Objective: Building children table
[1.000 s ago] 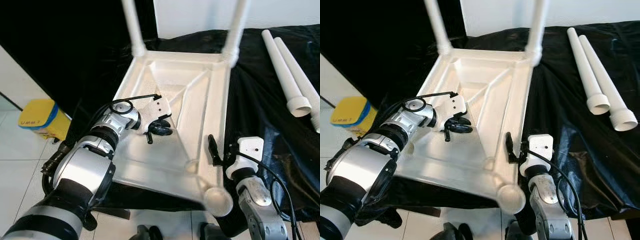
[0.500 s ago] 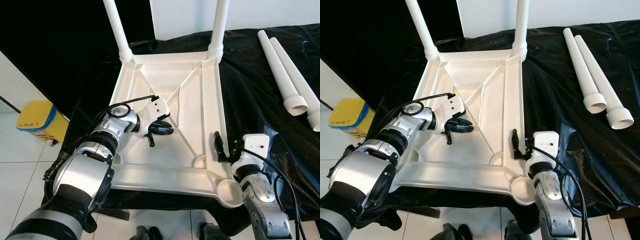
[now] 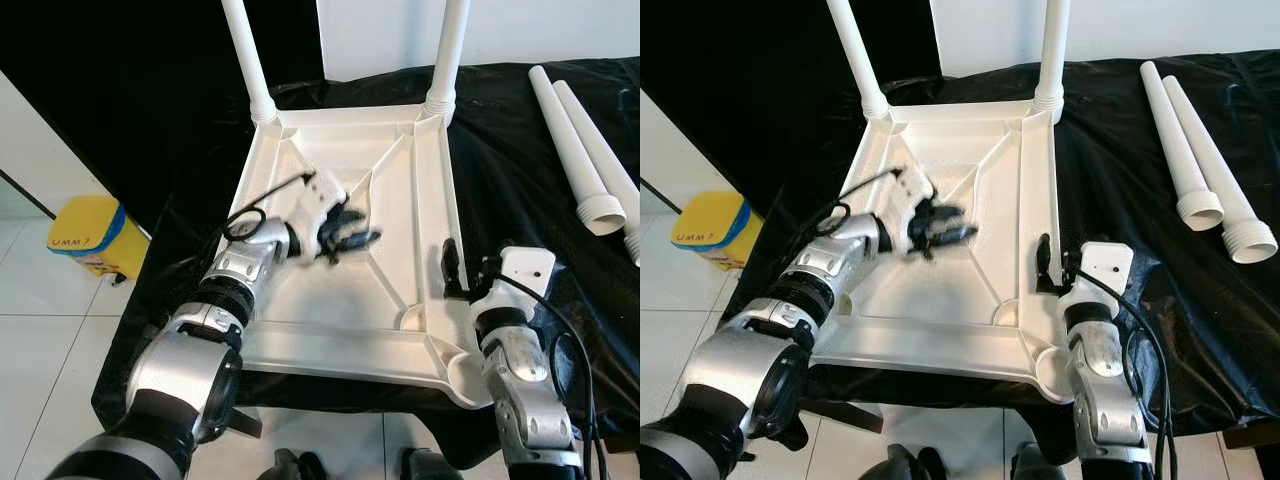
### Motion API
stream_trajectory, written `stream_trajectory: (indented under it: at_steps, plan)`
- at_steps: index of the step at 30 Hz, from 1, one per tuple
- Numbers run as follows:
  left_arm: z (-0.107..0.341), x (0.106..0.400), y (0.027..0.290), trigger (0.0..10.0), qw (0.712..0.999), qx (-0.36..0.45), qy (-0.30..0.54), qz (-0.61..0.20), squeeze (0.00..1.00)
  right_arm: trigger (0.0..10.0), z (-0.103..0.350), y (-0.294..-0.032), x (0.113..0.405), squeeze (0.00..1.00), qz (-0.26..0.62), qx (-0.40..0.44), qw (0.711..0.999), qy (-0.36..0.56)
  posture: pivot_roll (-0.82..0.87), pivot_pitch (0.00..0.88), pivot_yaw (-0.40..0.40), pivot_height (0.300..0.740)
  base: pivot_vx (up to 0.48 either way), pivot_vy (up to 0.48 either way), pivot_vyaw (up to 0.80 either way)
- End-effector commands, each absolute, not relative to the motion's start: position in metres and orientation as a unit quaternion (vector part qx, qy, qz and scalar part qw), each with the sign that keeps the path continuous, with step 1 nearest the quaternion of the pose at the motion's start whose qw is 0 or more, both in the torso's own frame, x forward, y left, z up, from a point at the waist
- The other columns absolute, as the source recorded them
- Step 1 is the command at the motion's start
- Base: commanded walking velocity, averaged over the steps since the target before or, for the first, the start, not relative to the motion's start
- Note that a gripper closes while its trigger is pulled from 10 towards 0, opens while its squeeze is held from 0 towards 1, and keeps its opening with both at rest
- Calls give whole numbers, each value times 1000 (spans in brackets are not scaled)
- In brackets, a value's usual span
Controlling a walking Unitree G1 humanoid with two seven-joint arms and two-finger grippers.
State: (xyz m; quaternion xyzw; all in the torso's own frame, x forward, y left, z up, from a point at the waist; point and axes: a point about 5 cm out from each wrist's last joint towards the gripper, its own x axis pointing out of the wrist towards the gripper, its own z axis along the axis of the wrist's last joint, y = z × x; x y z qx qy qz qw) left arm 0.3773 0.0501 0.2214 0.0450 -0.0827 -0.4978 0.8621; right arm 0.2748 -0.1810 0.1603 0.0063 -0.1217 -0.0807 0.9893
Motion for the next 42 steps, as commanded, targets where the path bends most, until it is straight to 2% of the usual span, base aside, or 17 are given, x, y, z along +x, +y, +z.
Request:
stream_trajectory:
  at_steps: [1, 6, 7, 8, 12, 13, 26, 36, 42]
  plan:
    - [217, 376, 56, 10000, 873, 14, -85, -480, 0, 10000, 156, -184, 275, 0, -92, 9, 989, -116, -268, 87, 100, 740, 0, 0, 0]
    - [219, 370, 52, 10000, 875, -2, -100, -473, 0, 10000, 158, -189, 279, 0, -106, 15, 987, -119, -264, 81, 92, 740, 0, 0, 0]
    - [220, 367, 50, 10000, 876, -7, -104, -471, 0, 10000, 159, -192, 280, 663, -113, 18, 986, -121, -264, 80, 90, 740, 0, 0, 0]
    - [219, 363, 46, 10000, 876, -22, -106, -470, 0, 10000, 160, -199, 283, 1000, -134, 24, 983, -125, -260, 76, 83, 740, 0, 0, 0]
    - [220, 354, 39, 10000, 875, -44, -111, -469, 0, 10000, 162, -211, 285, 1000, -171, 35, 976, -130, -256, 75, 79, 740, 0, 0, 0]
    - [220, 349, 36, 10000, 873, -50, -112, -472, 0, 10000, 162, -217, 286, 0, -188, 43, 972, -131, -255, 74, 77, 740, 0, 0, 0]
    - [221, 317, 17, 10000, 865, -74, -119, -481, 0, 10000, 161, -248, 299, 0, -227, 77, 962, -131, -271, 87, 90, 740, 0, 0, 0]
    - [226, 308, 7, 10000, 863, -45, -117, -489, 0, 10000, 165, -257, 308, 0, -240, 59, 959, -136, -284, 134, 97, 740, 0, 0, 0]
    - [227, 299, -3, 10000, 849, -46, -110, -514, 0, 10000, 168, -262, 312, 0, -260, 70, 952, -143, -295, 169, 112, 740, 0, 0, 0]
